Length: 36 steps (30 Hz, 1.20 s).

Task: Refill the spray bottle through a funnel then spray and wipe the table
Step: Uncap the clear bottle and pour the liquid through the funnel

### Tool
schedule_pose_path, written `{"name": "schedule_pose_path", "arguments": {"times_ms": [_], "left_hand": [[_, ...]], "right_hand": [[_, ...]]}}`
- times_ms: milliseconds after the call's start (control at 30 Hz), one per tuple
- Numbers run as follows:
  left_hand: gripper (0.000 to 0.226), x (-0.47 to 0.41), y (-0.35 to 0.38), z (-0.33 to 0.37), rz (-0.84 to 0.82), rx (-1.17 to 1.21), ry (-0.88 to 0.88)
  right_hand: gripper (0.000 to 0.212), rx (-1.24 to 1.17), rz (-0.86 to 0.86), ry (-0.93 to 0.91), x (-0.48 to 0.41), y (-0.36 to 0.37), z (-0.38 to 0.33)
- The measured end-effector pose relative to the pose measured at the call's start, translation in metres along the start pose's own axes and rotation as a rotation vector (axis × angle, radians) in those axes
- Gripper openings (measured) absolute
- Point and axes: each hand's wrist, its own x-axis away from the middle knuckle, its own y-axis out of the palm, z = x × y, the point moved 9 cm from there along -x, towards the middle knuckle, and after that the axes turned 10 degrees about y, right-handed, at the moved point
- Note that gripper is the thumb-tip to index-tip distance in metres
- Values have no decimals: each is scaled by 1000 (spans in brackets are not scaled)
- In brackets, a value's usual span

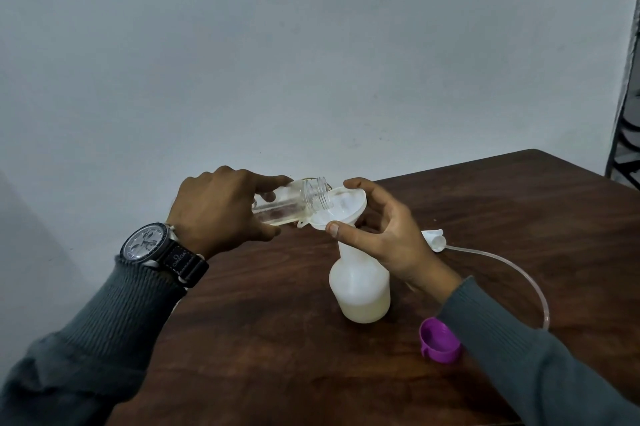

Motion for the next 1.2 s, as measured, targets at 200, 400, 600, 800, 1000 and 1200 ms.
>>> {"name": "schedule_pose_path", "arguments": {"times_ms": [200,400,600,800,1000,1200], "left_hand": [[66,1,0,0,-5,12,-5],[66,2,-2,3,-7,9,-5],[66,2,-4,4,-7,10,-4],[64,2,-3,4,-12,3,-8],[65,1,-3,3,-2,5,-7],[65,2,-3,4,4,-7,0]], "right_hand": [[59,-6,-4,-4,0,0,0],[59,0,-7,-10,-1,0,0],[60,8,-4,-23,-1,0,-1],[59,5,0,-21,-1,0,-1],[57,6,-5,-24,-1,1,-1],[57,8,0,-23,-1,0,-1]]}}
